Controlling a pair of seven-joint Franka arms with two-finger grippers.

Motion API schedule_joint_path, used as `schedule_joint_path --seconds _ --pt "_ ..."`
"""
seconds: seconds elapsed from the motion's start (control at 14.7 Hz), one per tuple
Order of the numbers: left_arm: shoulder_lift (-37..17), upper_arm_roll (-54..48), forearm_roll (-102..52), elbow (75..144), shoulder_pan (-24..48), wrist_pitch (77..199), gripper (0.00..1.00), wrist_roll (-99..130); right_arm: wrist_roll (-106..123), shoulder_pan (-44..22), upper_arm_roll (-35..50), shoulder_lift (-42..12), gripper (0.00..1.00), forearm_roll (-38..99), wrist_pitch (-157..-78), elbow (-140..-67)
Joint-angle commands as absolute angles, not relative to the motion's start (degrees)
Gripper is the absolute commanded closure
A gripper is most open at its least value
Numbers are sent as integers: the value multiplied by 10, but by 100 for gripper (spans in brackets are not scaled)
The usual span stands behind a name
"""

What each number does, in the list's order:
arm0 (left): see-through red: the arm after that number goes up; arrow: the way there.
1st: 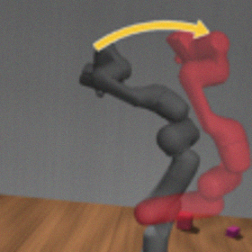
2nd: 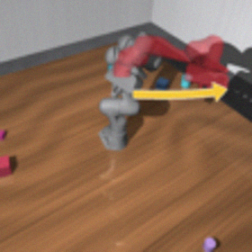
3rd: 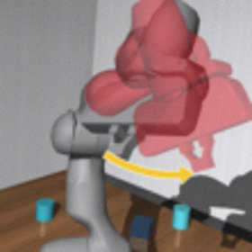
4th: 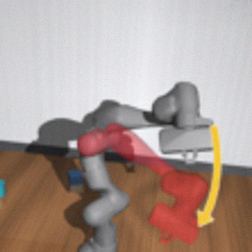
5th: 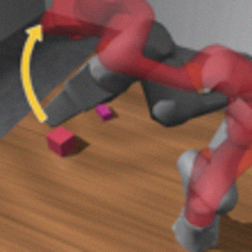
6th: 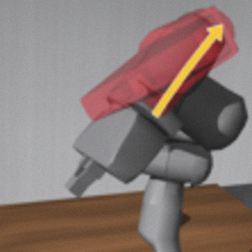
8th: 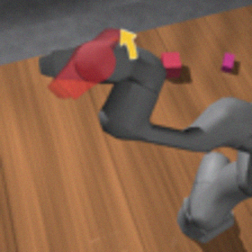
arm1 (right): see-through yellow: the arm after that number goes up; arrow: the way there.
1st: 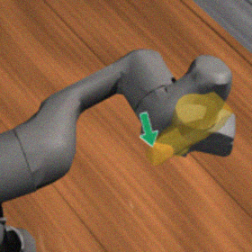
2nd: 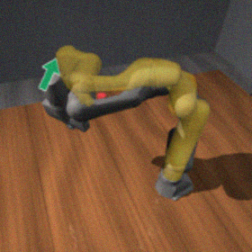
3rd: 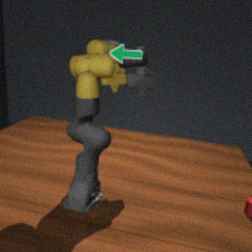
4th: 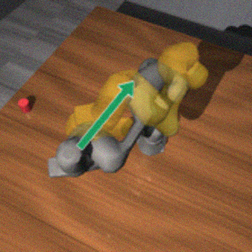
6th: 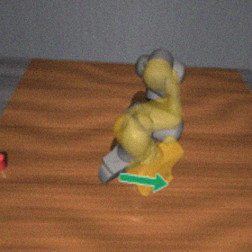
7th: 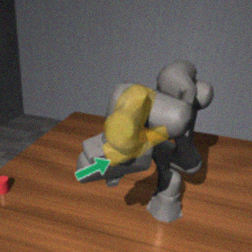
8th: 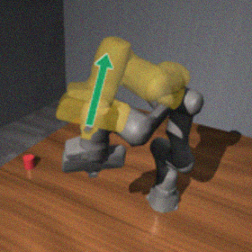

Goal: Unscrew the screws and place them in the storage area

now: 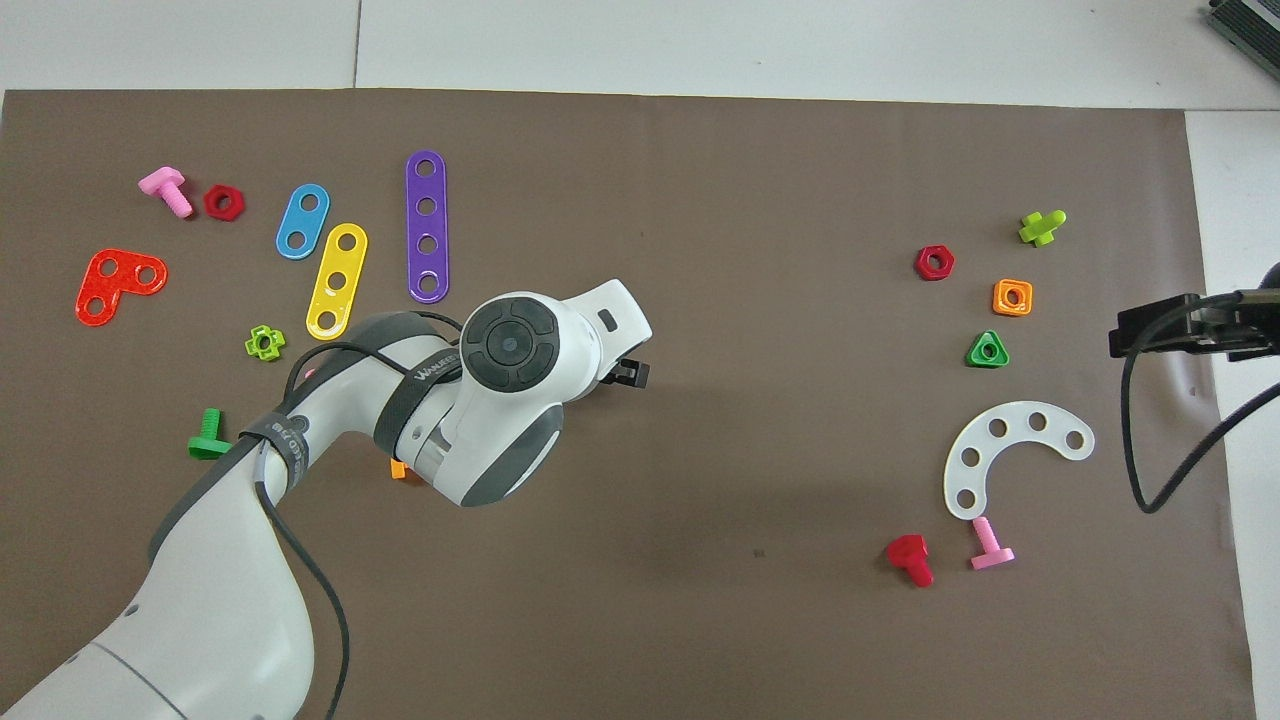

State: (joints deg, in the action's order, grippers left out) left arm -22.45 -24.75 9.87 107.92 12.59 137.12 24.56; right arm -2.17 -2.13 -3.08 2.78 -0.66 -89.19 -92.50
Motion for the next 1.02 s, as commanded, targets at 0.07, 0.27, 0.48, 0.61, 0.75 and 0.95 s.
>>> schedule_joint_path --seconds 0.07,0.27,0.48,0.61,0.75,0.95 --pt "-239 -243 135 1078 134 1389 7 268 -31 -20 -29 40 0 -2 -888 -936" --pt "-245 -243 138 1078 134 1392 16 272 -31 -20 -30 40 0 -2 -887 -936" --pt "-248 -243 138 1077 133 1398 21 271 -31 -18 -30 40 0 -2 -887 -936" --pt "-254 -243 148 1076 133 1398 22 272 -31 -19 -30 40 0 -2 -887 -936" --pt "-255 -243 162 1076 133 1401 22 272 -30 -20 -30 40 0 -2 -887 -936" --pt "-255 -243 162 1075 133 1406 23 274 -30 -20 -30 40 0 -2 -887 -936"
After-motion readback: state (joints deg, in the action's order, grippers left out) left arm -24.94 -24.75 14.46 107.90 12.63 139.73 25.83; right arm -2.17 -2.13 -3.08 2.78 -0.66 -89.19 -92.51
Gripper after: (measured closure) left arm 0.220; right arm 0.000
